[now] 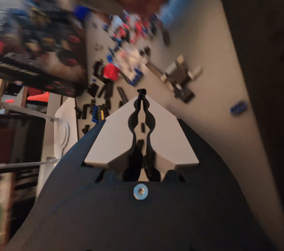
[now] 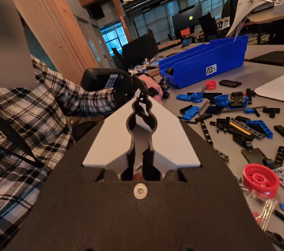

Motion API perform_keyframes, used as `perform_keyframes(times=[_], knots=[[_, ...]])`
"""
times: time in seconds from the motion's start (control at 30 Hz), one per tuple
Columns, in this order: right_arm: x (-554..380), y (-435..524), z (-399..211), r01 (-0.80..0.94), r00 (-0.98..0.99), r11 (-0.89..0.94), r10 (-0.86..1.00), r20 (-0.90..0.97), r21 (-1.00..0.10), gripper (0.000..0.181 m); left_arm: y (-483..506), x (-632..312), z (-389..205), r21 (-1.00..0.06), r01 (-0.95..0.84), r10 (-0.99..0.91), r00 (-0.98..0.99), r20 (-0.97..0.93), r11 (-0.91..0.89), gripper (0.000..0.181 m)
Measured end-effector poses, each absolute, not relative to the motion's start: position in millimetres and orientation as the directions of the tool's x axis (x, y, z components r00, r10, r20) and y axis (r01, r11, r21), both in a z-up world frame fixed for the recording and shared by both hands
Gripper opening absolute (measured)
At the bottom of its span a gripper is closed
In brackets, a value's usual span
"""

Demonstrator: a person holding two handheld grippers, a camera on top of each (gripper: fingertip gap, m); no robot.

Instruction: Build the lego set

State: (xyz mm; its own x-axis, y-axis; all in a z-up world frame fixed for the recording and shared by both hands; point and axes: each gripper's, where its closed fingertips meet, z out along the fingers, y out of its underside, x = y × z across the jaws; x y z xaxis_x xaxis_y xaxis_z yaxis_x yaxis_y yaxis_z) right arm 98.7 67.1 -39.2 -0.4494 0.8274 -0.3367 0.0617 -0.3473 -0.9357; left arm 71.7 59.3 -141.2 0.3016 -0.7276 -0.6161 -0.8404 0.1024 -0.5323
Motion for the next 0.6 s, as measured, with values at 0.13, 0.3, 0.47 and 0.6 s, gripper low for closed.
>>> perform_keyframes(times=[0.13,0.3,0.47,0.6], knots=[[98.4,68.4,-42.2,0.073,-0.436,-0.342,0.834,-0.339,-0.937,0.007,55.2,66.8,-168.4,-0.401,-0.905,-0.740,0.171,-0.651,0.144,0.001],[97.3,67.9,-45.3,0.088,-0.435,-0.342,0.832,-0.344,-0.936,0.007,55.8,59.8,-173.1,-0.438,-0.897,-0.754,0.245,-0.609,0.062,0.013],[96.5,69.8,-46.9,0.095,-0.427,-0.351,0.831,-0.357,-0.931,0.007,47.4,54.1,-172.6,-0.562,-0.810,-0.790,0.453,-0.414,-0.170,0.024],[96.2,68.5,-47.3,0.099,-0.433,-0.354,0.826,-0.361,-0.930,0.007,52.7,57.2,-172.4,-0.619,-0.736,-0.759,0.561,-0.330,-0.275,0.031]])
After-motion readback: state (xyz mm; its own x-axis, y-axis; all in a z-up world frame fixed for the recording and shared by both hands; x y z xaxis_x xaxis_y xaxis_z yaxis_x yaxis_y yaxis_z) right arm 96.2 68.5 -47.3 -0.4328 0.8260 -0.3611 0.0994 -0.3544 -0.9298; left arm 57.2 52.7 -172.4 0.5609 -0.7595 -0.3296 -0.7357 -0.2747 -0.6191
